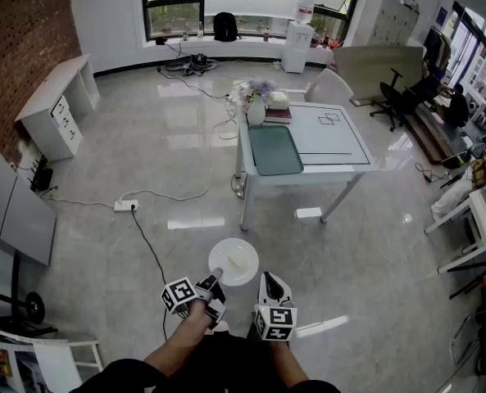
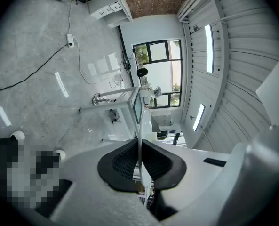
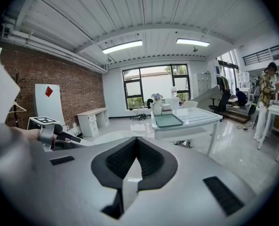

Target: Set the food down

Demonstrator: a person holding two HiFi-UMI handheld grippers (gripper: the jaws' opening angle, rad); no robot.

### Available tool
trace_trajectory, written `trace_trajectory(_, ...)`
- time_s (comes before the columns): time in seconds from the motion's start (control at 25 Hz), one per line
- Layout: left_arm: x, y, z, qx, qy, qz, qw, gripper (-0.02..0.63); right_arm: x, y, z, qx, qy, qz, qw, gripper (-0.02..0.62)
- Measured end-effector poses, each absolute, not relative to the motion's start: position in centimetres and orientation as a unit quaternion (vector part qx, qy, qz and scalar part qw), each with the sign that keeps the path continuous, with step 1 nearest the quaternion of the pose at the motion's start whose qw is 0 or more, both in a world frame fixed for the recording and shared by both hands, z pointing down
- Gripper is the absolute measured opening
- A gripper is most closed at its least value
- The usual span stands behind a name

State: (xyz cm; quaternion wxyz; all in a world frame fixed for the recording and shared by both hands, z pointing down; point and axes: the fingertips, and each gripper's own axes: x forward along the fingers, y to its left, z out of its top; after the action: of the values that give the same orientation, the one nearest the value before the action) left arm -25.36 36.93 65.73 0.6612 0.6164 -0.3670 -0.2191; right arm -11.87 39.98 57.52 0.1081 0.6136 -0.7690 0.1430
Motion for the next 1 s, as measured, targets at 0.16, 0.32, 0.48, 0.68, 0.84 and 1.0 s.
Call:
trace_trajectory(0.16, -25.2, 37.0, 66.3, 0.618, -0.367, -0.216, 0.661, 0.017, -11.9, 40.0, 58.2, 0.612, -0.770, 0.142, 0.111, 0.009)
trace_trajectory(0.32, -25.4, 37.1, 66.3, 0.617, -0.367, -0.216, 0.662, 0.017, -12.0, 40.1, 58.2, 0.614, -0.770, 0.144, 0.100, 0.009)
trace_trajectory(0.48, -25.5, 36.9, 66.1, 0.619, -0.367, -0.214, 0.661, 0.017, -12.1, 40.0, 58.0, 0.613, -0.771, 0.144, 0.094, 0.009)
trace_trajectory(0.68, -25.2, 36.3, 66.1, 0.625, -0.367, -0.212, 0.655, 0.017, -11.9, 39.9, 58.4, 0.614, -0.769, 0.147, 0.097, 0.009)
trace_trajectory(0.84, -24.6, 34.8, 66.2, 0.625, -0.367, -0.210, 0.656, 0.017, -11.5, 38.7, 59.0, 0.613, -0.769, 0.155, 0.097, 0.009)
trace_trajectory(1.0, -23.7, 33.4, 66.4, 0.622, -0.372, -0.206, 0.658, 0.017, -10.8, 37.1, 58.9, 0.609, -0.771, 0.158, 0.098, 0.009)
